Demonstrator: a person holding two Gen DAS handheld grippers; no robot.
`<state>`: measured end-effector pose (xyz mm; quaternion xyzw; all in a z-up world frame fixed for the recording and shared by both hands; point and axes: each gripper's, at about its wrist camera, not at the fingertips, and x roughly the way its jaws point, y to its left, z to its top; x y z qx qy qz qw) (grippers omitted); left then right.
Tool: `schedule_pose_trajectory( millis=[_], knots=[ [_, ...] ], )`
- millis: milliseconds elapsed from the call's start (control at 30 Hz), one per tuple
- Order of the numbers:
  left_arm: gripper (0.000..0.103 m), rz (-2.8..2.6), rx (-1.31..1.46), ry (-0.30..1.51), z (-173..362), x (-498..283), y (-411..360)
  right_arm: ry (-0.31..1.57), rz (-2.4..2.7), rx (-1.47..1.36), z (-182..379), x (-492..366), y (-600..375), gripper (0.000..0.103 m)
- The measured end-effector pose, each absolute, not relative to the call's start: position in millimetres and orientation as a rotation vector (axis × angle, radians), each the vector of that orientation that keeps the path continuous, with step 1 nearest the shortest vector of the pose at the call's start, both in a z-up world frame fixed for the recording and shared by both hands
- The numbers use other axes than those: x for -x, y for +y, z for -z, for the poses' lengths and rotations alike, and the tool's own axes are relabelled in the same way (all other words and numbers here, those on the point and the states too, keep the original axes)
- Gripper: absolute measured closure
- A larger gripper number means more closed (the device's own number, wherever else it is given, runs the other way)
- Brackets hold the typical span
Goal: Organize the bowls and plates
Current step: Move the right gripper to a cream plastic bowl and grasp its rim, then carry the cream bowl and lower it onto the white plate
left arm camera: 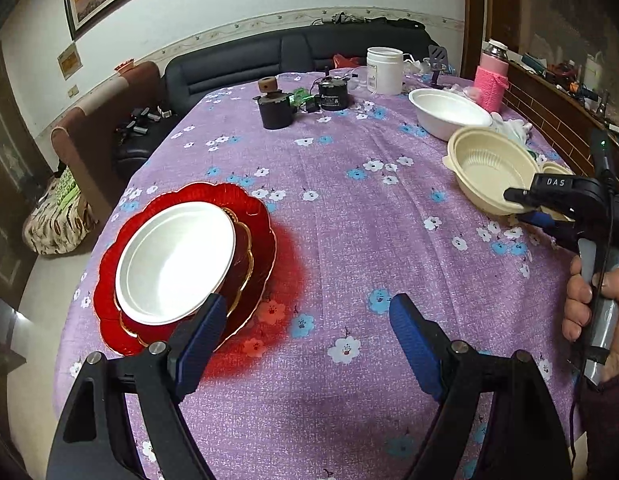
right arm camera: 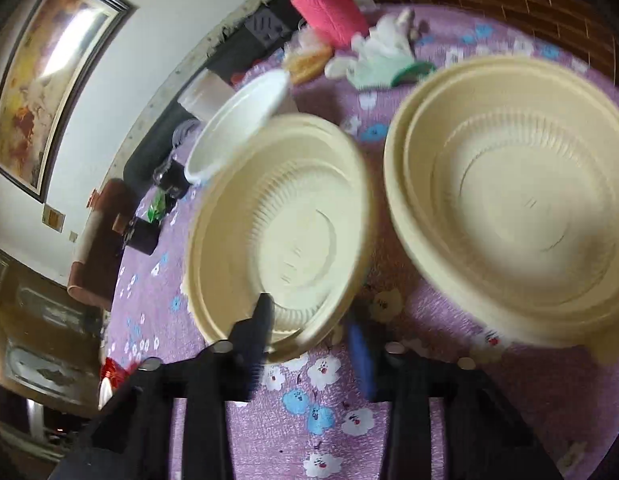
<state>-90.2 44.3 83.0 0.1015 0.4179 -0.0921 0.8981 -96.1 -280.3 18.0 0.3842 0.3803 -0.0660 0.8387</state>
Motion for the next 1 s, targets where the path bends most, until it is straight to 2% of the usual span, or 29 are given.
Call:
schedule_pose_trajectory(
  millis=[133, 367, 433, 567, 733, 1000],
  knots=[
    [0.02, 0.201, -0.2, 0.878, -79.6, 87.5, 45.4, 0.833, 0.071, -0.801, -15.7, 93.9, -274.2, 0.088],
    [0.02, 0.226, -0.18, 0.903, -76.7, 84.1, 45.6, 0.994, -0.183, -0.77, -19.7, 99.1, -246.3, 0.089],
    [0.02, 0.234, -0.173, 0.913, -75.7, 81.4, 44.8, 1.048, -0.239, -0.736, -22.4, 102.2, -238.7, 0.089],
    [0.02, 0.266, -0.152, 0.949, -69.4, 71.8, 35.8, 1.031, -0.216, -0.619, -30.2, 110.2, -231.0, 0.088],
    [0.02, 0.3, -0.121, 1.022, -57.0, 54.3, 17.3, 0.986, -0.182, -0.564, -30.2, 116.8, -222.0, 0.071],
    [0.02, 0.317, -0.06, 1.131, -30.8, 12.4, -12.0, 0.944, -0.152, -0.491, -31.6, 112.7, -217.5, 0.07]
  ],
)
